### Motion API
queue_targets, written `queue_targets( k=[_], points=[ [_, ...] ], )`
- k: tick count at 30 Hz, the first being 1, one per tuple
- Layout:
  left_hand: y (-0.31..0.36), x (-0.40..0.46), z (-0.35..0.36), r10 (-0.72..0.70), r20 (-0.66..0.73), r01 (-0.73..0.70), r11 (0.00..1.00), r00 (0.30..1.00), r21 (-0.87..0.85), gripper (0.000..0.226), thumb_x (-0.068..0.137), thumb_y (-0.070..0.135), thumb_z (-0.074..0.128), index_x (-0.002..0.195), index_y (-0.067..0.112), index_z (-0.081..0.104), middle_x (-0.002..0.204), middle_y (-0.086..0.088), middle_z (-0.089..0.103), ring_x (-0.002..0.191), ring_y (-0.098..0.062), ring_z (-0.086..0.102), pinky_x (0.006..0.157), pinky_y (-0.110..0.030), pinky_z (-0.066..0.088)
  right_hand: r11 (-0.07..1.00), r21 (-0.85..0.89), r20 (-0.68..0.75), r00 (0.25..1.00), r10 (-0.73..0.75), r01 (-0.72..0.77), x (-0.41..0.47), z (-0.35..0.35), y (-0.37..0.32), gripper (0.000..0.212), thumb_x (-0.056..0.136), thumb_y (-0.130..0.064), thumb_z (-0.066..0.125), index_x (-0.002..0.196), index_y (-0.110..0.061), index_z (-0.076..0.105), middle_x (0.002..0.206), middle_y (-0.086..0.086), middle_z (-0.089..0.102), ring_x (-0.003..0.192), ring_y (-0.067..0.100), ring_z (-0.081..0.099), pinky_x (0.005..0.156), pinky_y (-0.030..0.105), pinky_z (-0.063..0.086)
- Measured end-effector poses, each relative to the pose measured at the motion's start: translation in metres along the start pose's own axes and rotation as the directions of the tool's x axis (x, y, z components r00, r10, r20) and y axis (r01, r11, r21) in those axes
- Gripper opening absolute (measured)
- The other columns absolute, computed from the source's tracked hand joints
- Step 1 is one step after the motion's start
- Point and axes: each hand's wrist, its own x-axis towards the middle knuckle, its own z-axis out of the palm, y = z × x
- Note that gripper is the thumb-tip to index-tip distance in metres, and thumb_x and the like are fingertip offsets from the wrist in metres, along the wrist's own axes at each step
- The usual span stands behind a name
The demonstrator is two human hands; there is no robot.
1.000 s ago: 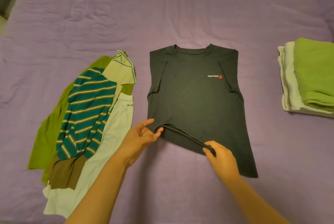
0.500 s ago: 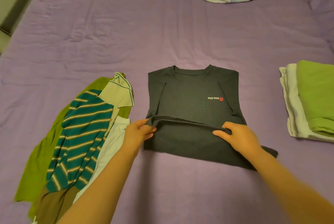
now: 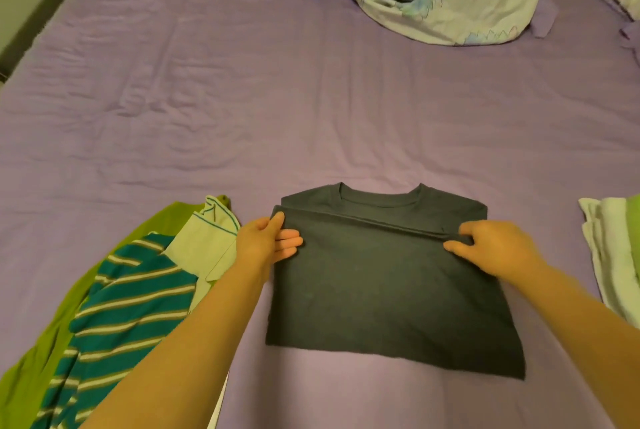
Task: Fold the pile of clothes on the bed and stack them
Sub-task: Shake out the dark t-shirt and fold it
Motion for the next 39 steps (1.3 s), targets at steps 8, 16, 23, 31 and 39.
queue_targets(
  k=[8,16,23,31,39],
  points=[
    [0.007,0.055,0.028,-0.033,-0.034,0.031,0.999,0.999,-0.04,0.043,0.101,0.015,0.044,0.142,0.001,0.036,0.085,-0.012,0.066,0.073,-0.024,0.068,0.062,-0.032,0.055,0.933,0.278,-0.102,0.958,0.266,-0.23,0.057,0.002,0.019,0.019,0.089,-0.038,0.06,0.09,-0.02,0.055,0.085,0.005,0.061,0.079,0.023,0.052,0.078,0.037,0.045],
    [-0.005,0.064,0.036,0.067,-0.141,-0.064,0.998,0.988,0.023,0.03,0.103,0.017,0.041,0.129,0.004,0.048,0.086,-0.011,0.066,0.072,-0.019,0.067,0.058,-0.025,0.056,0.865,0.489,-0.34,0.889,0.306,-0.111,0.061,0.019,0.032,0.018,0.091,-0.033,0.059,0.088,-0.016,0.056,0.085,0.004,0.058,0.077,0.023,0.051,0.064,0.032,0.037],
    [-0.039,0.027,0.044,0.66,0.148,-0.542,0.446,0.737,0.712,0.052,0.095,0.018,0.055,0.143,0.01,0.038,0.139,-0.016,0.048,0.124,-0.033,0.049,0.107,-0.048,0.038,0.841,0.504,-0.299,0.874,0.383,-0.196,0.033,0.045,0.015,0.063,0.093,-0.027,0.057,0.147,-0.008,0.03,0.152,0.02,0.028,0.137,0.037,0.029,0.111,0.047,0.028],
    [-0.087,0.031,0.05,0.437,0.541,-0.456,-0.29,0.719,0.841,0.065,0.092,0.06,0.019,0.145,0.026,0.035,0.151,-0.015,0.035,0.14,-0.041,0.028,0.109,-0.066,0.023,0.846,0.49,-0.309,0.866,0.394,-0.21,0.001,0.081,0.006,0.066,0.094,-0.027,0.054,0.15,-0.012,0.022,0.156,0.018,0.019,0.138,0.037,0.031,0.109,0.046,0.031],
    [-0.077,0.025,0.056,0.315,0.473,-0.402,-0.268,0.823,0.876,0.068,0.088,0.067,-0.004,0.147,0.036,-0.01,0.16,-0.006,-0.006,0.146,-0.032,-0.012,0.116,-0.057,-0.006,0.516,0.817,0.01,0.901,0.433,-0.257,-0.023,0.053,0.006,0.052,0.092,-0.022,0.059,0.14,-0.011,0.04,0.134,0.011,0.053,0.119,0.031,0.052,0.094,0.038,0.042]
  ],
)
